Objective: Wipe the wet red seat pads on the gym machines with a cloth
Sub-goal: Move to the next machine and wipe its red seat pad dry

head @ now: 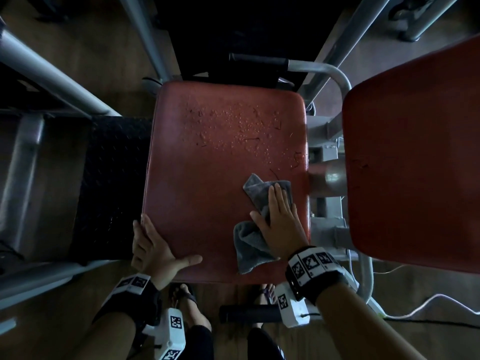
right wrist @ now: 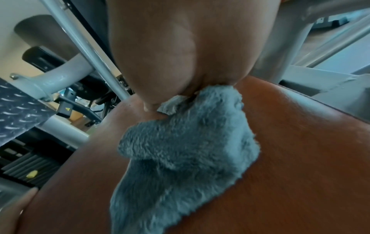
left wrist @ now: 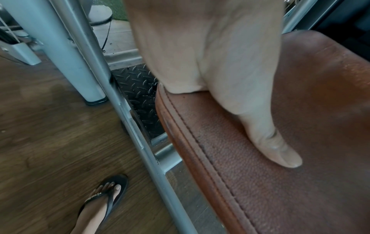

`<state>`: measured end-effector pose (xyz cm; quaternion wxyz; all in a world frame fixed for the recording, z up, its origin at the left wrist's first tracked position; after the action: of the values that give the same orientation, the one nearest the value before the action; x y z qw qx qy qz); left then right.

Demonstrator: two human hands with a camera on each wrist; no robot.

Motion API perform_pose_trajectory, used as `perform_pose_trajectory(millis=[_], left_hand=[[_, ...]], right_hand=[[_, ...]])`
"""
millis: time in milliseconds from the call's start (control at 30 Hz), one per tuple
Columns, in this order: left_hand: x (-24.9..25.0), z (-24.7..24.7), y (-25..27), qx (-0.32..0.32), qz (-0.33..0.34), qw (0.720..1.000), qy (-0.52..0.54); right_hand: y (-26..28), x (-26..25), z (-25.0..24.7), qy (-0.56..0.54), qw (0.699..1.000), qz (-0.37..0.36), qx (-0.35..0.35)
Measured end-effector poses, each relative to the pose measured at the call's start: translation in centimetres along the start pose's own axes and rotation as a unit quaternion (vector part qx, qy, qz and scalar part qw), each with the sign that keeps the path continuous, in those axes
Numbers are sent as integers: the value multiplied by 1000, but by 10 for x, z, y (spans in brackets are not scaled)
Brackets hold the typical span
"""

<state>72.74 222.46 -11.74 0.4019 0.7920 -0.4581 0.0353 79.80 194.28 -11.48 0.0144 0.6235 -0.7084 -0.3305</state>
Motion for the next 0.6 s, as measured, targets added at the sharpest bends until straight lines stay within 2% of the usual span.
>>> perform_pose_trajectory(millis=[200,433,600], left_hand=[[0,1,-1,-5,0,1000,-2],[-2,-1,0,-3,2,1000,2],[-1,-1,-1,-3,-1,1000,-9]], right_hand=[[-34,-6,-13,20,999,-38,-9],[-5,6,-6,32,998,-57,-6],[-30,-2,-12,44,997,-68,-2]])
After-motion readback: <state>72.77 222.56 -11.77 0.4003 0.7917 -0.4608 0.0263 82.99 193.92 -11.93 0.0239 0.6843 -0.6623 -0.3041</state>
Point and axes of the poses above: each hand's wrist, its own y-axis away from the middle knuckle, its own z-axis out of the palm, x = y × z, the point moved 3 cm from there along -y, towards the middle knuckle, and after that the axes turned 7 degrees about z, right-handed, at the moved point
